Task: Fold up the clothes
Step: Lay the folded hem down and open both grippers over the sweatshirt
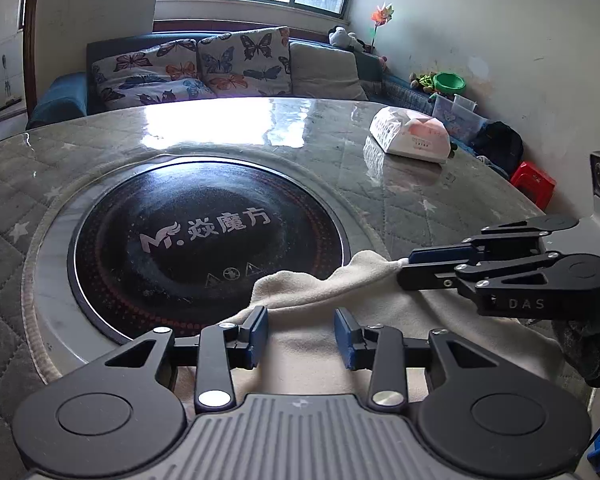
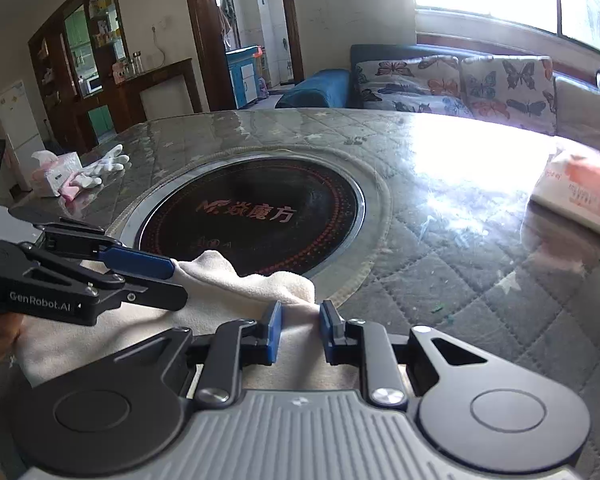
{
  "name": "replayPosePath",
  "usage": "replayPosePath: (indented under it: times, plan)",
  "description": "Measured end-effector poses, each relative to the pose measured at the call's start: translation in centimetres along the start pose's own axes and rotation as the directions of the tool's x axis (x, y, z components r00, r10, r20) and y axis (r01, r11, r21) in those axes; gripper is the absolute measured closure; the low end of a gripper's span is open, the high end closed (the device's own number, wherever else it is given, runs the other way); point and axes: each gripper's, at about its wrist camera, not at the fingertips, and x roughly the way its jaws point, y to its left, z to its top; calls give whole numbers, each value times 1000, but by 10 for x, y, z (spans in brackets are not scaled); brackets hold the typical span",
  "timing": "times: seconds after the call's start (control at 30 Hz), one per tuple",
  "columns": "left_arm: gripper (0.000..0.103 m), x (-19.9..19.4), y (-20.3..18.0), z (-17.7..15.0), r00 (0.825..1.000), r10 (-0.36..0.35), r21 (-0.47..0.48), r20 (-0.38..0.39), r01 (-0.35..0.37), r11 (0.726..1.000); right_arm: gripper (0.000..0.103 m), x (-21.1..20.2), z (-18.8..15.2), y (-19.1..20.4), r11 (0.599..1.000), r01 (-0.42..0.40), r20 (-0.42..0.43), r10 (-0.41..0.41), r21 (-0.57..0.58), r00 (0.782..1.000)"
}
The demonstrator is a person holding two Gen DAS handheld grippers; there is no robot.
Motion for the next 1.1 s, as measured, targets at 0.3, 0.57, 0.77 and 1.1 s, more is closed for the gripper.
replayPosePath:
  times: [0.3, 0.57, 0.77, 1.1]
  plan:
    - [62, -38, -16, -8, 999, -2, 43, 51, 0, 999, 83, -37, -6, 43, 981, -85, 3, 86, -173, 996]
    - [62, -61, -36, -40, 998, -25, 88, 58, 20, 996, 83, -53, -33, 78, 956, -104, 10, 111, -273, 994]
    - [62, -54, -34, -56, 999, -9, 80, 32, 6, 997, 83, -50, -51, 88, 951, -77, 29, 90, -300, 996]
    - [62, -74, -36, -63, 998, 5, 49, 67, -9, 999, 83, -77, -63, 81, 964, -48, 74, 70, -263, 995]
